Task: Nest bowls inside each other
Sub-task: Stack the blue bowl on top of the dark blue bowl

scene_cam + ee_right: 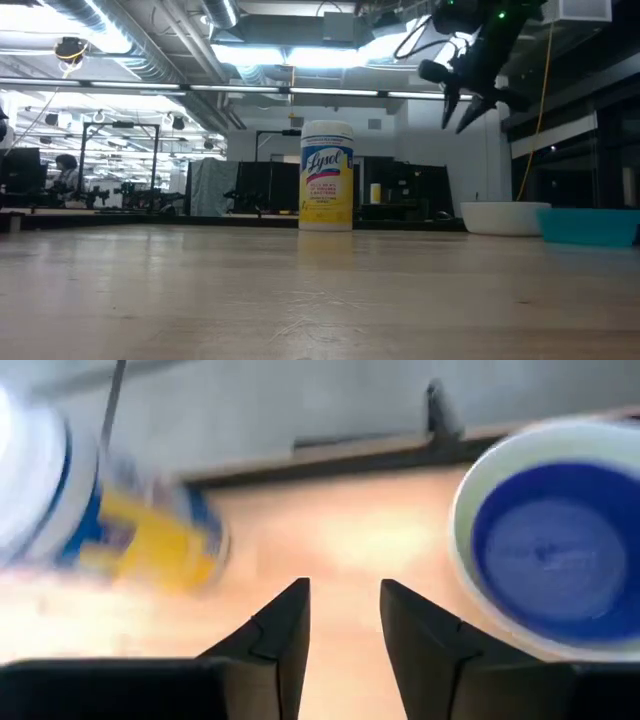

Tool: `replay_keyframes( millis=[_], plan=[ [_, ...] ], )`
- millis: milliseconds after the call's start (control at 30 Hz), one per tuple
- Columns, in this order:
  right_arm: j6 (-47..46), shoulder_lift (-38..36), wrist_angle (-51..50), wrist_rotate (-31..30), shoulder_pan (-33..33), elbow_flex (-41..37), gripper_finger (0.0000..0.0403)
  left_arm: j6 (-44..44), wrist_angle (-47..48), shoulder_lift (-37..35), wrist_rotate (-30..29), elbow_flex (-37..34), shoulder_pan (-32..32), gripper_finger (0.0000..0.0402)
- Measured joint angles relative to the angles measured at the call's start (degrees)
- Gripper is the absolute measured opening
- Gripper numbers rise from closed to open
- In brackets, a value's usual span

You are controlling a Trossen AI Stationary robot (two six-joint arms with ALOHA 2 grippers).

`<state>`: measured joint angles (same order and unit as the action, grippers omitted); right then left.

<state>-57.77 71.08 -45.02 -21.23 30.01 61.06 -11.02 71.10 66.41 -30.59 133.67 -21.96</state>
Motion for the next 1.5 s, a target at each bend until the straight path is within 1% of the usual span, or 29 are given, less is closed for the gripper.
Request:
replay_keyframes(
  millis=[100,200,267,333,400,600,733,900,1233,1367,1500],
  plan=[
    [1.2,0.0,-4.1,3.7,-2.6,0.0,0.0116,1.0,1.3,0.0,-0.1,0.0,0.0,0.0178],
    [-0.7,0.4,-11.5,7.6,-5.9,0.0,0.0110,2.0,4.0,-0.1,-0.4,0.0,0.0,0.0178],
    [-2.6,1.0,-16.9,10.5,-8.3,0.0,0.0110,2.8,4.7,0.0,-0.6,0.0,0.0,0.0178],
    [-5.0,1.5,-21.3,11.9,-10.6,0.0,0.0115,3.0,4.8,0.1,-0.8,0.0,0.0,0.0178],
    [-6.7,2.0,-23.6,12.7,-12.7,0.0,0.0123,3.1,4.8,0.3,-0.7,0.0,0.0,0.0178],
    [-10.9,4.7,-24.4,13.6,-16.7,-0.4,0.0150,3.7,5.7,0.8,0.2,-0.1,0.0,0.0178],
    [-14.9,6.1,-24.7,15.5,-18.4,-4.5,0.0156,5.1,7.2,0.8,0.6,-0.1,0.0,0.0178],
    [-18.6,6.3,-24.4,16.6,-20.6,-10.0,0.0149,5.4,7.3,0.7,0.7,-0.1,0.0,0.0178],
    [-19.2,6.3,-22.0,15.2,-20.7,-12.5,0.0122,5.3,7.2,0.8,0.7,0.0,0.0,0.0178],
    [-19.2,6.3,-20.5,14.8,-20.7,-15.1,0.0122,5.4,7.2,0.8,0.7,0.0,0.0,0.0178],
    [-18.0,6.3,-19.6,14.8,-19.6,-17.0,0.0132,5.4,7.2,0.9,0.7,0.0,0.0,0.0178]
  ],
)
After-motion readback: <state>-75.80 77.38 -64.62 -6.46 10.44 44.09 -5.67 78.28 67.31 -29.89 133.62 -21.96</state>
